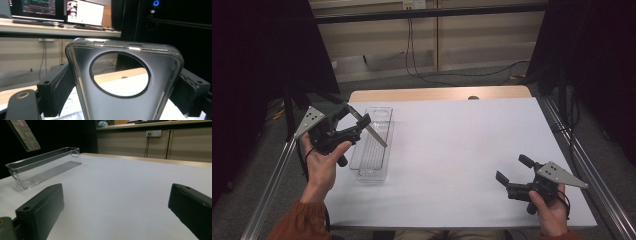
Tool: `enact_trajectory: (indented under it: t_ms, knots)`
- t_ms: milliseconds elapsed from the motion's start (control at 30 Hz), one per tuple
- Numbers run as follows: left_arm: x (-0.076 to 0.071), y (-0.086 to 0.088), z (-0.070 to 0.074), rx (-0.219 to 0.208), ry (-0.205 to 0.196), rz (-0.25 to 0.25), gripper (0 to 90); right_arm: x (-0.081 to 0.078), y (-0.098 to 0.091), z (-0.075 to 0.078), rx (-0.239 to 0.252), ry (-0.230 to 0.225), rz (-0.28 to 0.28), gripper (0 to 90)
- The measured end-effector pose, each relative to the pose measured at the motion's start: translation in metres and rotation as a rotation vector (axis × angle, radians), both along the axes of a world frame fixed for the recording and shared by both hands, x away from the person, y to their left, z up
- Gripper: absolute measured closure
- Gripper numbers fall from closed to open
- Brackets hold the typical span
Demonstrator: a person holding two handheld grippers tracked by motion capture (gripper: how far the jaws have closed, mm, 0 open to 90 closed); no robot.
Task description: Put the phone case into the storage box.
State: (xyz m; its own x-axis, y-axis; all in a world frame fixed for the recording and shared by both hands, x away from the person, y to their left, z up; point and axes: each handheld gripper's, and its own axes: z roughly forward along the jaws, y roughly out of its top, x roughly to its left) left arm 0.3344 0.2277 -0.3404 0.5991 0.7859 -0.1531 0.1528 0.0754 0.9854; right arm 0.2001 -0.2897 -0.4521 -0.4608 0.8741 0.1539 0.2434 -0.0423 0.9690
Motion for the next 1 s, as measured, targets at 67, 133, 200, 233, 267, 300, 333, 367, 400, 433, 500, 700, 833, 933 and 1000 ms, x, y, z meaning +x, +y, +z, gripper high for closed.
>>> enact_trajectory:
  t_ms: [67, 133, 200, 233, 267, 300, 333, 367, 400, 433, 500, 700, 833, 933, 1000]
  knots:
    - [0.004, 0.000, -0.001, -0.001, 0.007, 0.007, 14.1, 0.000, 0.000, 0.000, -0.011, -0.006, 0.006, 0.0]
    - [0.007, 0.001, -0.002, 0.001, 0.008, 0.016, 14.1, 0.000, 0.000, -0.001, -0.007, -0.006, 0.006, 0.0]
    - [0.011, 0.002, -0.003, 0.011, 0.013, 0.028, 14.1, 0.000, 0.000, -0.001, -0.009, -0.010, 0.004, 0.0]
    - [0.014, 0.002, -0.003, 0.009, 0.017, 0.032, 14.1, 0.000, 0.000, -0.001, -0.007, -0.010, 0.004, 0.0]
    - [0.015, 0.002, -0.004, 0.014, 0.017, 0.036, 14.1, 0.000, 0.000, -0.001, -0.005, -0.006, 0.003, 0.0]
    - [0.017, 0.001, -0.004, 0.002, 0.022, 0.044, 14.0, 0.000, 0.000, -0.001, -0.010, -0.004, 0.003, 0.0]
    - [0.019, 0.002, -0.005, 0.023, 0.028, 0.047, 14.1, 0.000, 0.000, -0.001, -0.004, 0.000, -0.010, 0.0]
    - [0.021, 0.003, -0.006, 0.028, 0.033, 0.056, 14.0, 0.001, 0.001, -0.001, -0.005, 0.001, -0.013, 0.0]
    - [0.023, 0.003, -0.007, 0.037, 0.037, 0.067, 14.0, 0.001, 0.001, -0.001, -0.011, -0.001, -0.013, 0.0]
    - [0.026, 0.003, -0.008, 0.036, 0.037, 0.070, 14.0, 0.001, 0.001, -0.001, -0.002, -0.002, -0.016, 0.0]
    - [0.030, 0.002, -0.010, 0.028, 0.045, 0.088, 14.0, 0.001, 0.001, -0.001, -0.006, -0.003, -0.022, 0.0]
    - [0.043, 0.001, -0.012, 0.041, 0.056, 0.117, 14.0, 0.001, 0.001, -0.002, -0.014, 0.003, -0.021, 0.0]
    - [0.050, 0.000, -0.015, 0.062, 0.065, 0.123, 14.0, 0.001, 0.000, -0.002, -0.015, 0.001, -0.021, 0.0]
    - [0.054, 0.000, -0.017, 0.062, 0.069, 0.135, 14.0, 0.001, 0.000, -0.002, -0.016, 0.002, -0.021, 0.0]
    - [0.058, 0.001, -0.019, 0.063, 0.074, 0.144, 14.0, 0.002, 0.000, -0.003, -0.022, -0.002, -0.019, 0.0]
